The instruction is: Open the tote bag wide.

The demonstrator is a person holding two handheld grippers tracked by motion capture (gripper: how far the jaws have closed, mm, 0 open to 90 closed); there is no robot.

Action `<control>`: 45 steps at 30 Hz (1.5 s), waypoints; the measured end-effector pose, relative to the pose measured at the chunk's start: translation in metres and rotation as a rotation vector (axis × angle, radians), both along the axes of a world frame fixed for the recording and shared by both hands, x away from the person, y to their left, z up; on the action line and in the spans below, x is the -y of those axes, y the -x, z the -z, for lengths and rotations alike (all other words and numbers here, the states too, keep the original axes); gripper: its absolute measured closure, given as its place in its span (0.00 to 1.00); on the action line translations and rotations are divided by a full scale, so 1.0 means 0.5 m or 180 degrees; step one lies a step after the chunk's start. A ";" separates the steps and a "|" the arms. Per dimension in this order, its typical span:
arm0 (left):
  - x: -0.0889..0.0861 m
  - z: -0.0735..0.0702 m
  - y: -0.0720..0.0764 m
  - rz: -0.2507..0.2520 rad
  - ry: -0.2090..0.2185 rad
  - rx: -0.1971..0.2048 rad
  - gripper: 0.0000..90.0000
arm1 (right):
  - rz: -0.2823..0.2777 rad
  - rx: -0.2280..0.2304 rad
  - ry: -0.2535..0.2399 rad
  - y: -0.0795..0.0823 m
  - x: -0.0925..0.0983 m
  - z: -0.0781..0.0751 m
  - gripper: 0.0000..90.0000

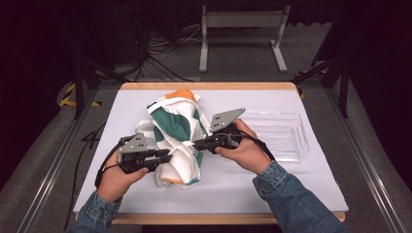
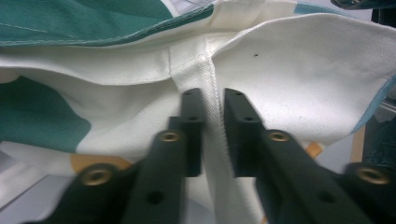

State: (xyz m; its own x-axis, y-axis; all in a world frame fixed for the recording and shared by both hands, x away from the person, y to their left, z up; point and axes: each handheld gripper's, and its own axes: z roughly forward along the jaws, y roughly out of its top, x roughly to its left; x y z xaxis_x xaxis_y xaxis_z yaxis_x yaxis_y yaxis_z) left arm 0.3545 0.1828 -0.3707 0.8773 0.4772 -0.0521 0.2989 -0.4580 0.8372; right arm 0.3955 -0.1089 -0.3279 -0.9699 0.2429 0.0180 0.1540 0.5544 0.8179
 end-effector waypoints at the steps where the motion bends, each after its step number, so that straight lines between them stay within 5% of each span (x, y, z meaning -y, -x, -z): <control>1: -0.004 -0.001 -0.001 0.0003 0.0008 0.0026 0.91 | 0.0000 0.0000 0.0000 0.000 0.000 0.000 0.97; 20: -0.107 -0.072 0.020 -0.0354 0.0402 0.0371 0.97 | 0.0177 0.0289 -0.0309 0.016 0.046 -0.061 0.98; 31: -0.173 -0.082 0.030 -0.0588 0.0460 0.0369 0.97 | 0.0348 0.0316 -0.0486 0.029 0.100 -0.077 0.98; 45: -0.209 -0.076 0.033 -0.0684 0.0549 0.0253 0.97 | 0.0545 0.0213 -0.0639 0.069 0.171 -0.053 0.97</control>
State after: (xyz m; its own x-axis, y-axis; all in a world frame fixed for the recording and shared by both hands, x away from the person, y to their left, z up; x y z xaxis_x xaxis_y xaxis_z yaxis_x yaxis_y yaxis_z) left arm 0.3379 0.2871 -0.3329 0.7616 0.6426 -0.0837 0.3040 -0.2402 0.9219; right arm 0.3609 -0.1942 -0.3013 -0.9157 0.4015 0.0195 0.1733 0.3505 0.9204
